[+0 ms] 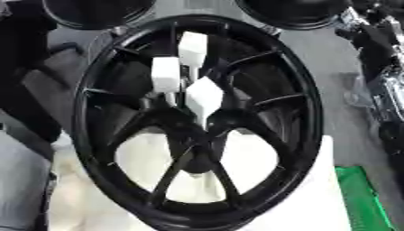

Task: Pull the pin out of the wheel hub.

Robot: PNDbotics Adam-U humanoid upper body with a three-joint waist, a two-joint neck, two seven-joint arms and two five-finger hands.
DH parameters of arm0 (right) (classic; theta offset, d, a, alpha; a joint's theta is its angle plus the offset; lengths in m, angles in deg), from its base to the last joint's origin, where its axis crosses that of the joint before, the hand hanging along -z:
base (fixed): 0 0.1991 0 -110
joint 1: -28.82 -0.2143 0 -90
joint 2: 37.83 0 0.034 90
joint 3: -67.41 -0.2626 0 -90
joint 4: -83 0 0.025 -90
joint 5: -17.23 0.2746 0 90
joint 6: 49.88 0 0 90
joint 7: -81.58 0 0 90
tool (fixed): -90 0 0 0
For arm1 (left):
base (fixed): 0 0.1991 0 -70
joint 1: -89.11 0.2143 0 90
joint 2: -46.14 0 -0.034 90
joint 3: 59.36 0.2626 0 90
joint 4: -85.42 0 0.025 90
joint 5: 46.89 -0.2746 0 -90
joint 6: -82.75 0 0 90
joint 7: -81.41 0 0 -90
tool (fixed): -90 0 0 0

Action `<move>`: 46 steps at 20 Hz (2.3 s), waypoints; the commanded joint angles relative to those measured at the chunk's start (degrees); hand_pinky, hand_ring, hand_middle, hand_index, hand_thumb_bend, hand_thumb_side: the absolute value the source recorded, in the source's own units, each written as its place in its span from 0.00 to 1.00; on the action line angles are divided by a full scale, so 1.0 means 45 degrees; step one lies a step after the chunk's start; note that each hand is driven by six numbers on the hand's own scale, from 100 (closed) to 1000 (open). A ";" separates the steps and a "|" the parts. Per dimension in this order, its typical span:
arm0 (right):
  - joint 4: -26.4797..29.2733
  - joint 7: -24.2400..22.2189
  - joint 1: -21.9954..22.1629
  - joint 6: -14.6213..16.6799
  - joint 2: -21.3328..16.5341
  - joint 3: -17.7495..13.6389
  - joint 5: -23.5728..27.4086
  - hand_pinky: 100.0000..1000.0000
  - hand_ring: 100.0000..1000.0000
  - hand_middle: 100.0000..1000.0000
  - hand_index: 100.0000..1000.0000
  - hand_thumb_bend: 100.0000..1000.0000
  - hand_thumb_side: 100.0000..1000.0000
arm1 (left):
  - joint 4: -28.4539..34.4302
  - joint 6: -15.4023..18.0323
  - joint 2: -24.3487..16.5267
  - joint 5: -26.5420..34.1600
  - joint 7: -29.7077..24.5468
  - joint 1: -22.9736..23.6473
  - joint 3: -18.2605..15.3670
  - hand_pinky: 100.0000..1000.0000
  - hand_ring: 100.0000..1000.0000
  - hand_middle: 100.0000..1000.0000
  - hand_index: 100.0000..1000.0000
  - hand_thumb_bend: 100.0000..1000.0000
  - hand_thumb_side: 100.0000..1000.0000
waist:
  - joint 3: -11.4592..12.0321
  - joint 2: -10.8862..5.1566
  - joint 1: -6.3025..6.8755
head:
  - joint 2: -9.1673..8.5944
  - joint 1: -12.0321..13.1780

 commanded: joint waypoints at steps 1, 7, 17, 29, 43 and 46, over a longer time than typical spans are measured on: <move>0.0170 0.0008 -0.0143 -0.0013 -0.0166 -0.0107 -0.0030 0.81 0.83 0.81 0.82 0.29 0.25 | 0.0161 0.0019 -0.0205 0.0024 -0.0032 -0.0144 -0.0082 0.73 0.88 0.89 0.90 0.82 0.52 | -0.0004 -0.0240 0.0021 | -0.0109 0.0000; 0.0177 0.0020 -0.0168 -0.0002 -0.0166 -0.0136 -0.0027 0.81 0.83 0.81 0.82 0.29 0.25 | 0.0145 -0.0017 -0.0221 0.0181 -0.0055 -0.0148 -0.0072 0.71 0.87 0.88 0.89 0.82 0.53 | -0.0086 -0.0213 0.0038 | -0.0074 0.0019; 0.0147 -0.0030 -0.0082 -0.0021 -0.0321 -0.0092 -0.0109 0.81 0.83 0.81 0.82 0.29 0.25 | 0.1417 -0.1205 -0.4072 0.0214 -0.1899 -0.2398 0.0857 0.73 0.88 0.89 0.90 0.81 0.55 | -0.0161 -0.0318 0.0332 | 0.0100 -0.0168; 0.0022 -0.0227 0.0118 -0.0109 -0.0542 0.0091 -0.0284 0.81 0.83 0.80 0.82 0.29 0.26 | 0.2527 -0.4247 -0.8585 0.0450 -0.7488 -0.5365 0.3103 0.80 0.89 0.89 0.92 0.77 0.63 | -0.0184 -0.0439 0.0679 | 0.0168 -0.0286; -0.0071 -0.0280 0.0355 -0.0127 -0.0759 0.0109 -0.0425 0.81 0.83 0.80 0.82 0.29 0.27 | 0.2911 -0.6099 -0.8331 -0.2179 -1.2982 -0.7586 0.4945 0.83 0.88 0.86 0.92 0.69 0.57 | 0.0007 -0.0491 0.0858 | 0.0263 -0.0763; -0.0078 -0.0288 0.0356 -0.0125 -0.0759 0.0106 -0.0427 0.81 0.83 0.80 0.82 0.29 0.27 | 0.3139 -0.6847 -0.8167 -0.2877 -1.3711 -0.7912 0.5428 0.82 0.85 0.82 0.89 0.71 0.51 | 0.0013 -0.0501 0.0853 | 0.0248 -0.0803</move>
